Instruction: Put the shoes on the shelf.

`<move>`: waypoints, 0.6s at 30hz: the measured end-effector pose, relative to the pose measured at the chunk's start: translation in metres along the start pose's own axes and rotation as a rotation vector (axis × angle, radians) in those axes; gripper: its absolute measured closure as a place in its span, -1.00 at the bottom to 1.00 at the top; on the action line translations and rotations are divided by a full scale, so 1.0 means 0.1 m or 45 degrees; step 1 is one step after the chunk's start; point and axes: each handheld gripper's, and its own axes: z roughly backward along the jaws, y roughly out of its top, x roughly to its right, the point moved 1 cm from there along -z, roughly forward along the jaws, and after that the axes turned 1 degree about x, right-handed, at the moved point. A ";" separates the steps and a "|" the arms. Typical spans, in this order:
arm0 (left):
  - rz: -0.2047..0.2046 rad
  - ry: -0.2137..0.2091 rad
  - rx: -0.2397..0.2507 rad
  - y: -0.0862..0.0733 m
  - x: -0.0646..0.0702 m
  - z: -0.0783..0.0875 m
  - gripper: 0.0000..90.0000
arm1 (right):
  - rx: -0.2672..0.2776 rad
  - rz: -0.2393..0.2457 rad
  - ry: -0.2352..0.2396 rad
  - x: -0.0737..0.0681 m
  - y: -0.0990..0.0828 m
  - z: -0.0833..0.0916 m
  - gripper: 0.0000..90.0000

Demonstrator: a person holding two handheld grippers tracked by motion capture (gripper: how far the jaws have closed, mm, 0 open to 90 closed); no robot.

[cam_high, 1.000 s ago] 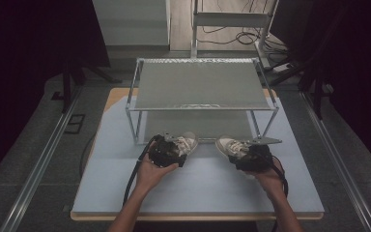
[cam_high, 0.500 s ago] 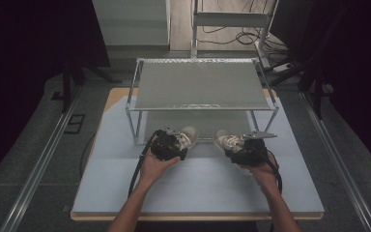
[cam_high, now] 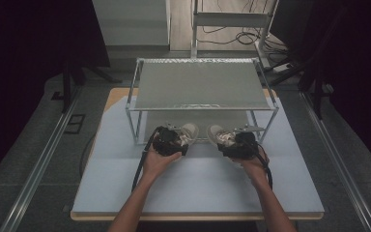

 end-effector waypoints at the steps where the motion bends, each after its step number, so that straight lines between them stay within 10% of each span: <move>1: -0.001 0.000 0.002 0.01 0.00 0.00 -0.33 | -0.002 0.001 -0.003 0.00 0.01 -0.01 -0.40; 13: 0.043 0.033 0.000 0.08 -0.03 -0.12 -0.33 | 0.003 -0.026 -0.018 0.03 0.11 -0.15 -0.40; 18: -0.024 0.044 -0.010 0.17 -0.04 -0.15 -0.33 | -0.012 -0.034 -0.030 0.04 0.12 -0.22 -0.40</move>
